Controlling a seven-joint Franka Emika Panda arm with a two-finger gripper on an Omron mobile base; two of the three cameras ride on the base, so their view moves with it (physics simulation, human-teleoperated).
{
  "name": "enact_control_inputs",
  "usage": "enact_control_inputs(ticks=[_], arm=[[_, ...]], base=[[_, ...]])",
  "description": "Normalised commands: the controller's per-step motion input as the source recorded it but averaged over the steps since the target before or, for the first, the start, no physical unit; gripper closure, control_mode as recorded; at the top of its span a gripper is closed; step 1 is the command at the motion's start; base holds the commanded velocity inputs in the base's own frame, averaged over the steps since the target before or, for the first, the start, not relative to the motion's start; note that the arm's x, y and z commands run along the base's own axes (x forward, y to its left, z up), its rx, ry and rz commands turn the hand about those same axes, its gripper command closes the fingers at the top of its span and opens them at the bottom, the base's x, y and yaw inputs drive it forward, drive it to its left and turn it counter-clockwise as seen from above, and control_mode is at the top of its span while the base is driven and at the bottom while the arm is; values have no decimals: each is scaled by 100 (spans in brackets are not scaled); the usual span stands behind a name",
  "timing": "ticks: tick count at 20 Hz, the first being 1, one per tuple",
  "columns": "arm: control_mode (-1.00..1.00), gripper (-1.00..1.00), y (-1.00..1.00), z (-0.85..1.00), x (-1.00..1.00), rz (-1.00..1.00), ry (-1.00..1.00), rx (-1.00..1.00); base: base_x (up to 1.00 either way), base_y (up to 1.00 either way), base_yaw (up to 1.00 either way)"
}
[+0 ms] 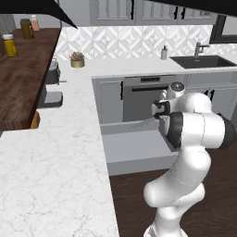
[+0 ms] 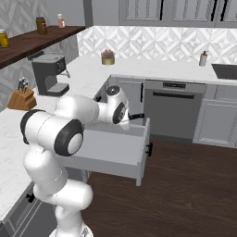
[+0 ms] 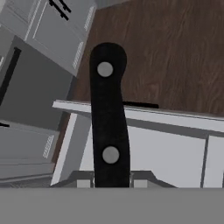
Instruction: Pick up the knife from the drawer and place it on the cutting board. Then place the meat from the plate to the cutting board.
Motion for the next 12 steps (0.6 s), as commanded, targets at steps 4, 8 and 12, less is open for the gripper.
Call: enact_control_inputs(ticks=[4, 8, 12], arm=[[-100, 100, -21, 59, -100, -6, 13, 4], [-100, 100, -14, 2, -85, -2, 3, 4], [-100, 100, -28, 6, -74, -33, -9, 26]], base=[[0, 0, 0], [0, 0, 0], [0, 0, 0]])
